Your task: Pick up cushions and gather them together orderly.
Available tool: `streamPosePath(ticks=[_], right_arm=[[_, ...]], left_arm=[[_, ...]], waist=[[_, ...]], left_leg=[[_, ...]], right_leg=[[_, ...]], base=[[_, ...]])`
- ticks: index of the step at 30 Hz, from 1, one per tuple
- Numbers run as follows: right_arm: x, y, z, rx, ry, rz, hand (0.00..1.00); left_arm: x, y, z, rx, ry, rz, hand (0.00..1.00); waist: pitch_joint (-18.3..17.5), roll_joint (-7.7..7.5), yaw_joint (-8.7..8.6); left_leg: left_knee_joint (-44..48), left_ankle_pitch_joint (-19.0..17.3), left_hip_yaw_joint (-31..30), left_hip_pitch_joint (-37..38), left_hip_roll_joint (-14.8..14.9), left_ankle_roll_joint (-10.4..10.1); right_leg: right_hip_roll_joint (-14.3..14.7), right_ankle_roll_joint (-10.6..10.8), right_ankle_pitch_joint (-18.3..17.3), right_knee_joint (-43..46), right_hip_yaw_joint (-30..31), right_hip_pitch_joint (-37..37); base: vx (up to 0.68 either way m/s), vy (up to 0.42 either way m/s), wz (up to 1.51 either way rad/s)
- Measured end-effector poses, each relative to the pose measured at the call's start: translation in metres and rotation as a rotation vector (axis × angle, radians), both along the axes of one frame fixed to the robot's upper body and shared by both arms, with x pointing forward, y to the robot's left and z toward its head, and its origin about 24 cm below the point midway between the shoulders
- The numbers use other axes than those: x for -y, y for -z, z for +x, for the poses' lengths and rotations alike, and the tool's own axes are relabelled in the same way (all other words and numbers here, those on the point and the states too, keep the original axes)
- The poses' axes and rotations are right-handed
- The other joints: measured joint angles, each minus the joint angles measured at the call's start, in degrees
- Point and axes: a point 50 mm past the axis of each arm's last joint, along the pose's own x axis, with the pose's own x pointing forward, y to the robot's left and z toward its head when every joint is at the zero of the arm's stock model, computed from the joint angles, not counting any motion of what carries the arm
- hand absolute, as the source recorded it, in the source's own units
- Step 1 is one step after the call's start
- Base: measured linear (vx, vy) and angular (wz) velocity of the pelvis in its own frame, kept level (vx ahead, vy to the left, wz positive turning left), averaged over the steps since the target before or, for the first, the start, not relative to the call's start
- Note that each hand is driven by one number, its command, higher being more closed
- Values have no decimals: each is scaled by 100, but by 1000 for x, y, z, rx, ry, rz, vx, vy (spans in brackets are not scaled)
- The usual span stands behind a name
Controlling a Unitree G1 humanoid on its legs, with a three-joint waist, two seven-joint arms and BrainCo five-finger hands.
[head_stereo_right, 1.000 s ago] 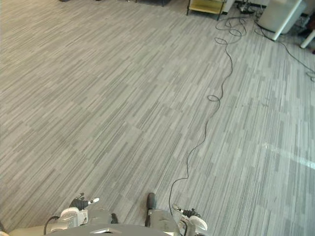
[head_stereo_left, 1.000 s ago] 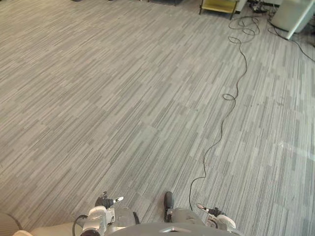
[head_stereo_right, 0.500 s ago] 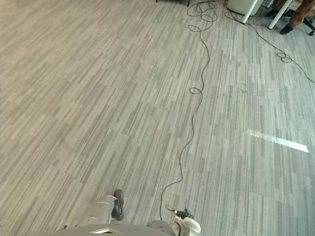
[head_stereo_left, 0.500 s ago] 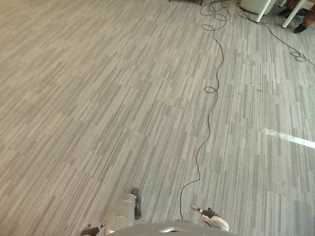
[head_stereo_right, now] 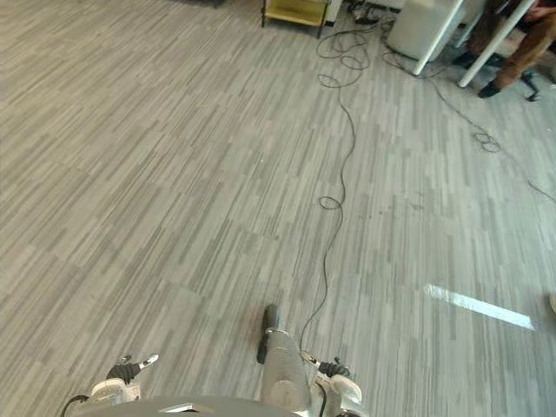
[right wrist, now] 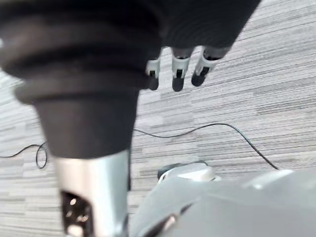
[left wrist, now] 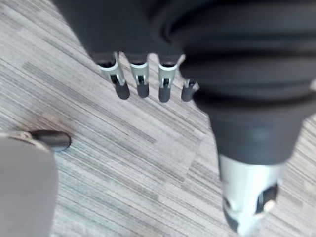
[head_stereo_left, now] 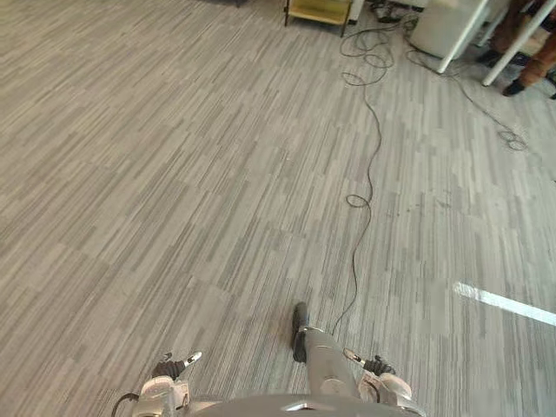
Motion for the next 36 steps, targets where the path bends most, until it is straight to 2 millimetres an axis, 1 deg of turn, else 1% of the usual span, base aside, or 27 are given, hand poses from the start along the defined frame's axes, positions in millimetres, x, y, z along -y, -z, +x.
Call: streamPosePath(ticks=[3, 5, 6, 7, 8, 9, 10, 11, 12, 13, 14, 15, 16, 17, 18, 19, 20, 22, 23, 24, 26, 28, 30, 32, 33, 34, 36], right_arm=[[-7, 1, 4, 3, -12, 15, 0], [-9, 2, 2, -4, -12, 25, 0], [-14, 3, 5, 3, -11, 40, 0], [-15, 3, 5, 1, -7, 44, 0], [-16, 4, 2, -6, 1, 50, 0], [-13, 4, 0, -15, -2, 42, 0], [-21, 6, 1, -20, -13, 63, 0], [-20, 6, -1, -27, -30, 56, 0], [-20, 4, 7, -14, -38, 53, 0], [-26, 4, 12, -7, -47, 65, 0], [-30, 4, 16, 0, -53, 76, 0], [-27, 7, 6, -29, -48, 71, 0], [-32, 9, 3, -44, -78, 79, 0], [-34, 10, 3, -45, -81, 84, 0], [-34, 10, 4, -47, -84, 85, 0], [-36, 11, 2, -58, -85, 93, 0], [-37, 13, -3, -72, -78, 106, 0], [-25, 10, -2, -68, -91, 66, 0], [-22, 9, -1, -66, -93, 57, 0], [-22, 9, 1, -57, -92, 58, 0], [-22, 7, 5, -41, -87, 54, 0], [-17, 6, 6, -38, -79, 43, 0], [-16, 7, 1, -55, -71, 44, 0], [-19, 11, -8, -78, -46, 62, 0], [-14, 12, -20, -104, -15, 61, 0], [-10, 12, -22, -109, -12, 51, 0], [-3, 10, -25, -111, 2, 35, 0]], left_arm=[[-2, -4, 8, 43, -1, 3, 0], [-3, -7, 12, 70, -4, 6, 0], [-5, -10, 17, 96, -7, 10, 0], [-5, -11, 18, 101, -6, 11, 0], [-4, -10, 17, 100, 2, 13, 0], [-3, -9, 14, 97, -13, 3, 0], [-6, -11, 17, 103, -1, 16, 0], [-6, -11, 17, 99, 17, 28, 0], [-15, -11, 15, 99, -18, 37, 0], [-21, -12, 14, 99, -30, 46, 0], [-30, -11, 11, 85, -41, 67, 0], [-31, -5, -5, 25, -37, 71, 0], [-39, -2, -18, -22, -34, 88, 0], [-42, -2, -21, -38, -33, 94, 0], [-41, 0, -24, -60, -27, 92, 0], [-41, 2, -29, -80, -17, 91, 0], [-38, 4, -34, -112, 10, 93, 0], [-36, 6, -44, -147, 43, 99, 0], [-34, 7, -44, -152, 60, 98, 0], [-34, 6, -41, -145, 63, 100, 0], [-33, 4, -31, -121, 73, 101, 0], [-29, 2, -16, -86, 92, 97, 0], [-23, -1, -5, -44, 101, 89, 0], [-20, 0, -5, -41, 87, 76, 0], [-14, 1, -6, -40, 58, 52, 0], [-11, 3, -13, -58, 53, 41, 0], [0, 5, -14, -52, 41, 2, 0]], waist=[[43, -47, 134], [35, -49, 242], [38, -64, 339], [35, -70, 349], [-10, -83, 357], [-44, -74, 400], [-125, -232, 417], [-199, -195, 365], [-183, -201, 457], [-140, -204, 509], [-151, -374, 531], [-498, -485, 537], [-614, -703, 541], [-630, -739, 511], [-570, -792, 488], [-498, -754, 496], [-437, -700, 421], [-337, -563, 350], [-338, -519, 350], [-335, -507, 328], [-332, -502, 209], [-256, -442, 94], [-179, -512, 22], [-127, -614, 8], [-158, -527, -30], [-240, -329, -28], [-289, -75, -4]], left_leg=[[1055, -1086, 828, -907, 144, 584], [712, -1512, 1152, -1376, 125, 673], [-141, -1737, 1501, -1741, 84, 790], [-637, -1736, 1609, -1838, 23, 795], [-1946, -1520, 1674, -1862, -192, 743], [-3101, -561, 1645, -1760, -418, 1040], [-3145, -778, 1793, -1640, -631, 944], [-2877, -852, 1752, -1792, -552, 1064], [-2197, -1135, 1766, -1955, -324, 1198], [-1637, -1176, 1774, -2117, -165, 1249], [-1600, -1347, 1646, -2299, -389, 1110], [-2794, -939, 1474, -2082, -682, 1327], [-2839, -1210, 1612, -1915, -968, 1394], [-2876, -1314, 1646, -1831, -1085, 1440], [-2911, -1473, 1715, -1550, -1181, 1446], [-2979, -1554, 1754, -1332, -1238, 1435], [-3115, -1609, 1784, -875, -1309, 1499], [-3665, -1649, 1782, -122, -1461, 1528], [-4084, -1624, 1822, 367, -1492, 1505], [-4352, -1615, 1803, 691, -1485, 1493], [-4566, -1623, 1681, 989, -1425, 1481], [-4697, -1683, 1423, 1146, -1315, 1462], [-4916, -1852, 1123, 1446, -1305, 1313], [-4959, -2102, 968, 1733, -1348, 1199], [-4924, -2394, 811, 2036, -1131, 1144], [-4834, -2435, 757, 2064, -1026, 1122], [-3723, -2339, 622, 1661, -677, 1012]], right_leg=[[33, 22, -92, -730, 288, 1049], [-80, 116, -74, -1006, 365, 1458], [-257, 333, -138, -1160, 478, 1762], [-335, 415, -193, -1215, 499, 1884], [-482, 578, -342, -1264, 522, 2014], [-592, 744, -554, -1354, 644, 2223], [-710, 632, -536, -1468, 883, 2334], [-505, 483, -307, -1629, 1079, 2302], [-373, 496, 220, -1836, 1155, 2464], [-361, 551, 409, -1872, 1294, 2567], [-555, 625, 461, -1862, 1468, 2683], [-587, 650, 471, -1728, 1537, 2612], [-893, 865, 262, -1057, 1624, 2406], [-992, 1044, 206, -355, 1710, 2093], [-1051, 1507, 425, 1090, 2039, 1535], [-1046, 1843, 635, 1921, 2207, 1226], [-1016, 1859, 765, 3222, 2172, 770], [-1209, 1541, 558, 4086, 1483, 276], [-1219, 1115, 137, 4031, 975, 6], [-1158, 937, -260, 3615, 489, -215], [-904, 802, -464, 2344, 30, -481], [-539, 610, -141, 683, 64, -682], [-455, 840, 904, -1287, 358, -793], [-588, 767, 1018, -1361, 483, -891], [-452, 554, 1470, -843, 459, -923], [-357, 544, 1465, -610, 428, -980], [-155, 223, 1265, -338, 336, -920]], base=[[521, 5, -39], [452, 90, -42], [486, 184, -43], [495, 212, -36], [526, 270, -23], [563, 266, -19], [569, 227, 0], [657, 170, -11], [526, 141, -20], [504, 192, -38], [410, 291, -29], [476, 310, -26], [473, 272, -16], [433, 173, 0], [328, 128, 2], [409, 160, 5], [392, 159, 4], [377, 162, -2], [359, 113, -15], [368, 78, -10], [453, -43, 30], [498, -139, 71], [356, -178, 74], [475, -272, 54], [554, -296, 45], [688, -346, 27], [506, -282, 8]])
